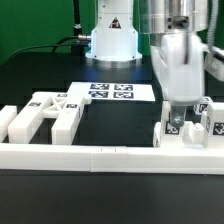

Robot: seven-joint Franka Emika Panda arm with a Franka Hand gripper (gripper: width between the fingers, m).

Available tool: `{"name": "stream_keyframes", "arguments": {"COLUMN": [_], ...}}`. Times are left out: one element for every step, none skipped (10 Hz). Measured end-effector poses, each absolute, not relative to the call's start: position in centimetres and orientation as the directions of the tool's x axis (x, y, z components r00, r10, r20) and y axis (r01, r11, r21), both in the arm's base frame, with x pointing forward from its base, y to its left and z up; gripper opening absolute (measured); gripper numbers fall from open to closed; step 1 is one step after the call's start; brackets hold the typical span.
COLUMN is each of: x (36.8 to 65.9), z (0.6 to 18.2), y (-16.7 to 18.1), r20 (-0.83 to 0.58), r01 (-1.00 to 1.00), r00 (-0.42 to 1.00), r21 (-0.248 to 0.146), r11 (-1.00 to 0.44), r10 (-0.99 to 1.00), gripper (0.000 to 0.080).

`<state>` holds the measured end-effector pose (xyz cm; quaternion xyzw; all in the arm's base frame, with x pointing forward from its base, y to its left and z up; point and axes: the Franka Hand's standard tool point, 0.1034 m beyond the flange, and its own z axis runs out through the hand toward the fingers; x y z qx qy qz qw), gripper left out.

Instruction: Assemble chair

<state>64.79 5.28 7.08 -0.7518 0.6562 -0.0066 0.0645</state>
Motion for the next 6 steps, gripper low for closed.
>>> {"name": "stream_keyframes", "arguments": {"x": [64.87,64.66,64.41,64.46,64.45,64.45], "z": [7.20,7.06,6.85,6.88,6.85,6.85], "y": [5.38,5.70,5.99,5.78,5.73,5.73], "r20": [-0.059,-0.047,-0.042,-0.033,-0.026,-0.020], "r01": [-0.942,-0.876,-0.836,-0.802,-0.766,-0.735], "r00": [0.324,0.475,0.544,0.592,0.639,0.674], "r21": [-0.115,-0.120,-0.120,-0.123,-0.124,-0.125], "r11": [-0.316,-0.468,-0.536,-0.584,-0.631,-0.667], "r10": [-0.944,-0.878,-0.838,-0.805,-0.769,-0.739], "gripper": [0.0600,0.0600,0.0639,0.0647,0.0647,0.0649]}}
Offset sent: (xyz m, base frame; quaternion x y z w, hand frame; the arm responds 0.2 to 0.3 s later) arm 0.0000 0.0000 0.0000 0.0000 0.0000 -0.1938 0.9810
